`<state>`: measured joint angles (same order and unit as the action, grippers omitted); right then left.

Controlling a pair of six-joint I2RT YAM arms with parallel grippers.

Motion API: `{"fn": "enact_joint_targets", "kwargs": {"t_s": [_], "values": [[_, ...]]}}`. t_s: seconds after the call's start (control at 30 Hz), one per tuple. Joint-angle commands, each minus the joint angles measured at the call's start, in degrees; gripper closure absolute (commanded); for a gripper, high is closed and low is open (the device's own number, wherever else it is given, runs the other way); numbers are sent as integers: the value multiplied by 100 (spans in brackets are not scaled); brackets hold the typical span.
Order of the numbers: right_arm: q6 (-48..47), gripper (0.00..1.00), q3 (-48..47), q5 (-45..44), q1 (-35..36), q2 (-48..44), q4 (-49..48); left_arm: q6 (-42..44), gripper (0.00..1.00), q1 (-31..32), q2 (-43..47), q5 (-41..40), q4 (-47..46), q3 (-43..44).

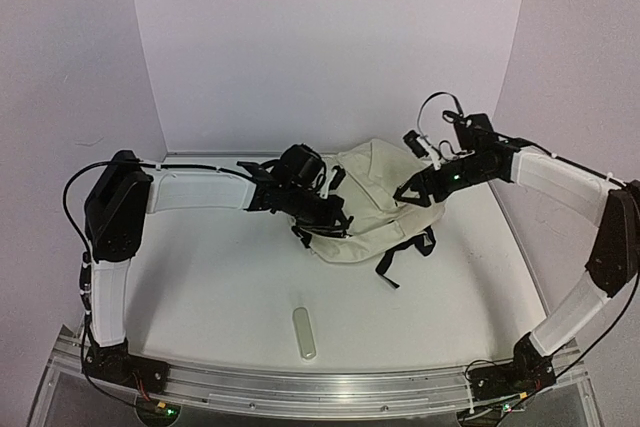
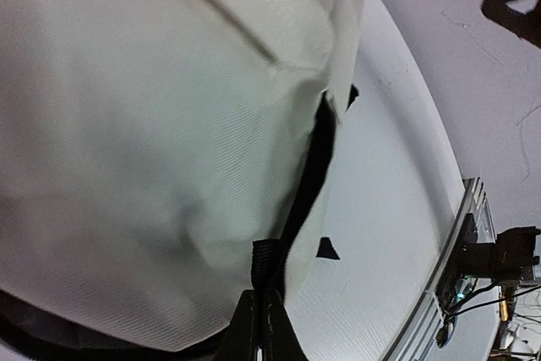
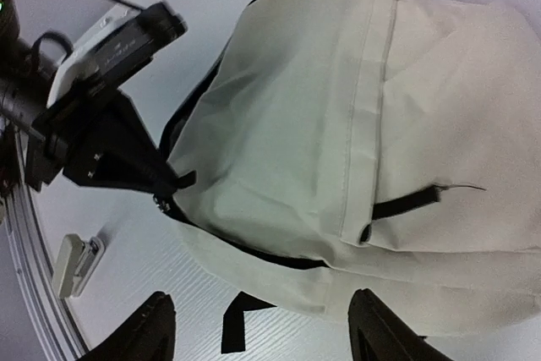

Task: Pack the student bag
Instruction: Zip the student bag at the center of the board.

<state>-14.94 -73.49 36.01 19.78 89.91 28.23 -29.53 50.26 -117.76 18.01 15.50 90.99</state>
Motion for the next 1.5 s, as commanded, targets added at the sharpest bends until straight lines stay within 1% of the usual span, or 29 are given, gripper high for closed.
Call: {"fn": "enact_joint_targets", "kwargs": {"t_s": [0.0, 0.1, 0.2, 0.4, 0.57, 0.73, 0.77, 0.87, 0.93, 1.03, 1.07, 1.1, 1.23, 1.33, 1.47], "values": [[-580, 35, 132, -94, 480, 354, -608, -631, 100, -262, 473, 276, -540, -602], [-880, 36, 216, -225, 775, 478, -904, -882, 100, -412, 526, 367, -754, -889], [-1262, 36, 230, -591, 1121, 616, -1051, -1054, 100, -513, 536, 490, -960, -1056], [-2067, 36, 109, -1235, 1652, 1035, -1108, -1190, 100, -566, 430, 692, -1164, -1085], [-2383, 35, 6, -1722, 1906, 1425, -1289, -1250, 100, -588, 476, 769, -1322, -1177], [-2570, 37, -12, -2055, 1931, 1729, -1633, -1223, 100, -630, 615, 698, -1231, -1254], [-2577, 38, -29, -2079, 1933, 1769, -1672, -1235, 100, -645, 628, 703, -1194, -1256], [-2652, 52, -48, -2157, 1953, 1804, -1689, -1335, 100, -719, 664, 728, -1190, -1303], [-2703, 65, -14, -2223, 1972, 1752, -1689, -1378, 100, -765, 716, 730, -1243, -1363], [-2677, 94, 29, -2378, 1977, 1602, -1681, -1344, 100, -806, 808, 680, -1256, -1395], [-2660, 97, 47, -2425, 1977, 1516, -1679, -1329, 100, -809, 839, 634, -1233, -1395], [-2633, 100, 75, -2478, 1978, 1426, -1673, -1310, 100, -815, 860, 568, -1199, -1399], [-2587, 100, 313, -2647, 1977, 934, -1625, -1231, 100, -901, 968, 265, -1007, -1462], [-2693, 100, 655, -2800, 1971, 605, -1599, -1226, 100, -1083, 1000, 93, -811, -1511], [-2786, 100, 1133, -2966, 1914, 224, -1561, -1229, 100, -1359, 1019, 12, -787, -1667]]}}
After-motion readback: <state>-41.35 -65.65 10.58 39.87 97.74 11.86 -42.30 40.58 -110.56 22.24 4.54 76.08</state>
